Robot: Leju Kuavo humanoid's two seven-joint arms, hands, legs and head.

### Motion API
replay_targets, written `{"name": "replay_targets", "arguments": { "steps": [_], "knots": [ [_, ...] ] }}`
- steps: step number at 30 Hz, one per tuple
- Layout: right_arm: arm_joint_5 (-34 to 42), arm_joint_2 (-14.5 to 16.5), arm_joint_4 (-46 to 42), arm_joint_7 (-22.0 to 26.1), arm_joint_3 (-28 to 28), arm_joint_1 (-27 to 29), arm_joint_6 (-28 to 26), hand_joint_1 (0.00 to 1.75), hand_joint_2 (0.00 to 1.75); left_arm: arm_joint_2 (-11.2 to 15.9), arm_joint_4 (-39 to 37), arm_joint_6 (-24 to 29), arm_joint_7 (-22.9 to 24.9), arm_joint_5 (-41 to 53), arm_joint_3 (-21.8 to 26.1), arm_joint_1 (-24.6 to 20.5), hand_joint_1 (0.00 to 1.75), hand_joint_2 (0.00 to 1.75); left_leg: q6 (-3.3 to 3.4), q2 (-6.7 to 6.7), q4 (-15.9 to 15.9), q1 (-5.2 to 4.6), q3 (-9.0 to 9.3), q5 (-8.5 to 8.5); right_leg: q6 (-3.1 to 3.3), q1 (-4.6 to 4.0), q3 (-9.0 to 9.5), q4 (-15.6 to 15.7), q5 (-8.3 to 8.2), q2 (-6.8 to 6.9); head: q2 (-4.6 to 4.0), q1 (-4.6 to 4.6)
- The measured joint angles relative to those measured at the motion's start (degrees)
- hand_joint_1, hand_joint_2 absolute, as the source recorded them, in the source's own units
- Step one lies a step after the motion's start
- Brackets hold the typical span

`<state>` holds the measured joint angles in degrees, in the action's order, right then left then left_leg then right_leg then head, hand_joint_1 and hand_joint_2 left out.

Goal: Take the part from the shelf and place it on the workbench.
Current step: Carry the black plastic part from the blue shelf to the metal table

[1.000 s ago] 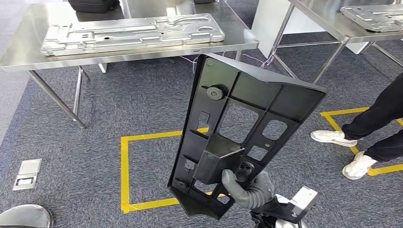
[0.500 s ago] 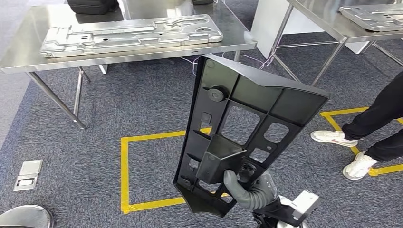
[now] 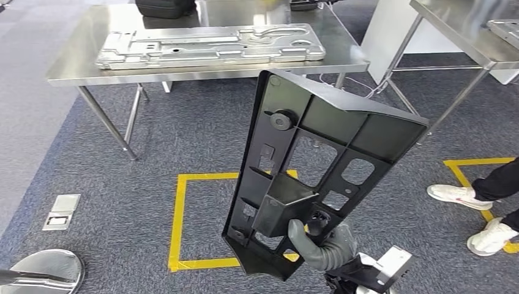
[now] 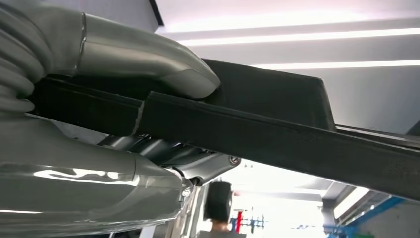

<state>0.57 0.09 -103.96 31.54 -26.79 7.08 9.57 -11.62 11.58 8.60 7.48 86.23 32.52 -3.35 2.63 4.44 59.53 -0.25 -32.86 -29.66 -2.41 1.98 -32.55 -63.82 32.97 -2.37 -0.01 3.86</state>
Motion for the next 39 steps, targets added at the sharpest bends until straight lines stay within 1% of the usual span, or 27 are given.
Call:
{"name": "replay_targets", "arguments": {
  "steps": [1,2,3,4,6,8,10,15,17,19,21,22,24,25,26,27,28,30,31,32,33,34,35,36,37,38,39],
  "knots": [
    [0.01,-0.02,0.03,0.01,0.01,0.04,0.01,1.75,1.75,-0.01,0.0,-0.03,0.01,0.0,0.0,-0.07,0.0,1.75,-0.34,0.76,0.17,0.06,-0.13,-0.06,0.09,0.1,0.96,2.74,-1.08,-1.49,0.0,0.0],
    [0.01,-0.03,0.08,0.01,0.02,0.1,0.01,1.75,1.75,-0.01,0.0,-0.05,0.01,0.0,0.0,-0.13,0.0,1.75,-0.72,1.41,0.27,0.18,-0.41,-0.03,0.2,0.1,1.4,4.21,-1.36,-2.67,0.0,0.02],
    [0.05,-0.04,0.13,0.01,0.04,0.15,0.02,1.75,1.75,-0.01,0.0,-0.07,0.01,0.0,0.0,-0.17,0.0,1.75,-1.15,2.03,0.31,0.32,-0.68,0.06,0.37,0.03,1.48,4.55,-1.08,-3.18,0.01,0.04],
    [0.25,-0.03,0.15,0.03,0.06,0.16,0.07,1.75,1.75,0.0,0.0,-0.11,0.01,0.0,0.0,-0.11,0.0,1.75,-1.53,2.62,0.25,0.53,-0.88,0.17,0.63,-0.03,1.55,4.78,-1.0,-2.7,0.01,0.04],
    [1.06,0.06,0.16,0.17,0.13,0.06,0.25,1.75,1.75,0.01,0.0,-0.2,0.02,0.0,0.01,0.08,0.0,1.75,-2.01,2.1,0.13,0.51,-0.76,0.2,0.98,-0.04,1.69,4.94,-0.96,-1.81,0.01,0.12],
    [1.84,0.17,0.17,0.34,0.2,0.0,0.51,1.75,1.75,0.02,0.0,-0.22,0.02,0.0,0.01,0.12,0.0,1.75,-1.54,0.94,-0.01,0.26,-0.42,0.22,0.96,-0.1,2.03,5.05,-0.74,-1.13,0.01,0.26],
    [2.08,0.2,0.19,0.4,0.24,-0.03,0.74,1.75,1.75,0.04,0.0,-0.22,0.02,0.0,0.01,0.15,0.0,1.75,-0.99,0.81,-0.23,0.2,-0.19,0.3,0.99,-0.33,2.33,5.02,-0.54,-0.78,0.01,0.34],
    [2.18,0.2,0.19,0.44,0.39,-0.03,0.88,1.75,1.75,0.05,0.0,-0.22,0.02,0.0,0.01,0.12,0.0,1.75,-1.13,0.76,-0.38,0.34,-0.08,0.28,1.33,-0.59,2.43,4.96,-0.39,-0.68,0.01,0.36],
    [2.18,0.21,0.17,0.44,0.4,-0.02,0.89,1.75,1.75,0.08,0.01,-0.23,0.02,0.01,0.01,0.09,0.0,1.75,-1.24,0.75,-0.33,0.29,-0.08,0.11,1.28,-0.48,2.47,5.2,-0.37,-0.69,0.01,0.36],
    [2.19,0.27,0.1,0.46,0.45,0.12,0.9,1.75,1.75,0.15,0.01,-0.27,-0.01,0.02,0.01,0.11,0.0,1.75,-0.62,0.62,-1.53,-0.03,0.57,-0.04,0.73,-0.16,2.71,5.06,-1.46,-0.58,0.01,0.36],
    [2.2,0.33,-0.01,0.5,0.53,0.3,0.9,1.75,1.75,0.12,0.01,-0.36,-0.07,0.02,0.01,0.16,0.0,1.75,0.45,0.32,-3.83,-0.09,2.62,0.14,0.06,-0.09,3.17,4.35,-2.44,-0.01,0.01,0.43],
    [2.21,0.35,-0.08,0.52,0.54,0.23,0.9,1.75,1.75,0.08,0.0,-0.39,-0.1,0.02,0.01,0.17,0.0,1.75,0.76,0.13,-4.55,0.01,3.64,0.23,-0.11,-0.2,3.02,3.49,-1.95,0.45,0.0,0.43],
    [2.21,0.35,-0.17,0.52,0.55,0.05,0.91,1.75,1.75,0.02,0.0,-0.43,-0.12,0.02,0.01,0.16,0.0,1.75,0.89,-0.24,-5.08,0.24,4.8,0.01,-0.15,-0.34,0.74,-0.92,1.35,1.25,0.0,0.32],
    [2.21,0.34,-0.2,0.52,0.55,0.09,0.91,1.75,1.75,0.02,0.0,-0.43,-0.13,0.02,0.01,0.24,0.0,1.75,0.75,-0.44,-5.05,0.31,5.04,-0.23,-0.28,-0.3,-1.35,-4.1,3.0,1.38,0.0,0.3],
    [2.2,0.34,-0.19,0.52,0.55,0.26,0.9,1.75,1.75,0.0,0.0,-0.44,-0.13,0.02,0.01,0.38,0.0,1.75,0.47,-0.62,-5.0,0.43,5.36,-0.54,-0.54,-0.19,-3.28,-6.7,3.91,1.45,0.01,0.28],
    [2.19,0.33,-0.17,0.52,0.57,0.45,0.88,1.75,1.75,-0.01,0.0,-0.44,-0.13,0.02,0.02,0.55,0.0,1.75,0.07,-0.73,-4.96,0.64,5.79,-0.92,-0.87,-0.06,-4.5,-7.73,3.57,1.51,0.0,0.3],
    [2.16,0.33,-0.17,0.52,0.59,0.58,0.85,1.75,1.75,-0.01,0.0,-0.44,-0.13,0.02,0.02,0.69,0.0,1.75,-0.48,-0.77,-4.86,0.98,6.32,-1.42,-1.17,0.12,-4.67,-6.64,2.1,1.58,0.01,0.29],
    [2.1,0.32,-0.14,0.53,0.62,0.68,0.81,1.75,1.75,0.01,0.0,-0.44,-0.13,0.02,0.03,0.79,0.0,1.75,-1.72,-0.69,-4.28,1.79,7.47,-2.9,-2.37,0.67,-2.99,-0.58,-2.28,1.6,0.01,0.28],
    [2.06,0.31,-0.07,0.55,0.62,0.71,0.81,1.75,1.75,0.06,0.0,-0.43,-0.13,0.02,0.05,0.74,0.0,1.75,-2.34,-0.62,-3.67,2.08,7.8,-3.76,-2.57,0.78,-2.34,1.98,-3.13,1.51,0.0,0.21],
    [2.0,0.3,-0.01,0.56,0.62,0.82,0.82,1.75,1.75,0.12,0.0,-0.42,-0.13,0.01,0.07,0.65,0.0,1.75,-2.83,-0.56,-3.08,2.18,7.87,-4.57,-2.28,0.82,-2.16,3.19,-3.54,1.44,0.01,0.15],
    [1.94,0.29,0.02,0.58,0.65,1.0,0.79,1.75,1.75,0.17,0.0,-0.42,-0.13,0.01,0.08,0.59,0.0,1.75,-3.23,-0.54,-2.64,2.16,7.9,-5.23,-1.58,0.72,-2.32,3.06,-3.09,1.44,0.01,0.13],
    [1.9,0.3,0.01,0.6,0.7,1.15,0.72,1.75,1.75,0.2,0.0,-0.41,-0.14,0.0,0.09,0.49,0.0,1.75,-3.46,-0.52,-2.22,2.1,7.84,-5.55,-0.52,0.61,-2.45,2.81,-2.4,1.52,0.01,0.13],
    [1.86,0.32,-0.12,0.65,0.78,1.25,0.64,1.75,1.75,0.2,0.0,-0.42,-0.14,0.0,0.09,0.41,0.0,1.75,-3.6,-0.58,-1.53,2.08,7.56,-5.46,0.24,0.65,-2.3,2.42,-2.26,1.65,0.01,0.21],
    [1.83,0.33,-0.33,0.75,0.85,1.27,0.52,1.75,1.75,0.2,0.0,-0.42,-0.14,0.0,0.09,0.32,0.0,1.75,-3.74,-1.03,0.19,2.08,6.73,-4.74,0.65,0.69,-1.91,2.37,-1.83,1.81,0.01,0.28],
    [1.74,0.35,-0.59,0.89,0.92,1.21,0.38,1.75,1.75,0.2,0.0,-0.42,-0.15,-0.02,0.09,0.19,0.0,1.75,-3.85,-1.73,3.08,2.06,4.92,-3.95,0.94,0.72,-1.37,2.49,-1.45,2.01,0.01,0.35],
    [1.52,0.36,-0.88,1.03,0.97,1.18,0.19,1.75,1.75,0.2,0.0,-0.41,-0.15,-0.04,0.09,0.06,0.0,1.75,-3.97,-2.52,6.79,2.04,2.38,-3.55,1.15,0.76,-0.72,2.65,-1.01,2.24,0.01,0.4],
    [1.2,0.37,-1.14,1.15,1.03,1.19,-0.09,1.75,1.75,0.19,0.0,-0.4,-0.18,-0.08,0.09,-0.01,0.0,1.75,-4.07,-3.29,10.72,1.96,-0.61,-3.96,1.35,0.7,-0.02,2.79,-0.46,2.51,0.01,0.43]
  ]
}}
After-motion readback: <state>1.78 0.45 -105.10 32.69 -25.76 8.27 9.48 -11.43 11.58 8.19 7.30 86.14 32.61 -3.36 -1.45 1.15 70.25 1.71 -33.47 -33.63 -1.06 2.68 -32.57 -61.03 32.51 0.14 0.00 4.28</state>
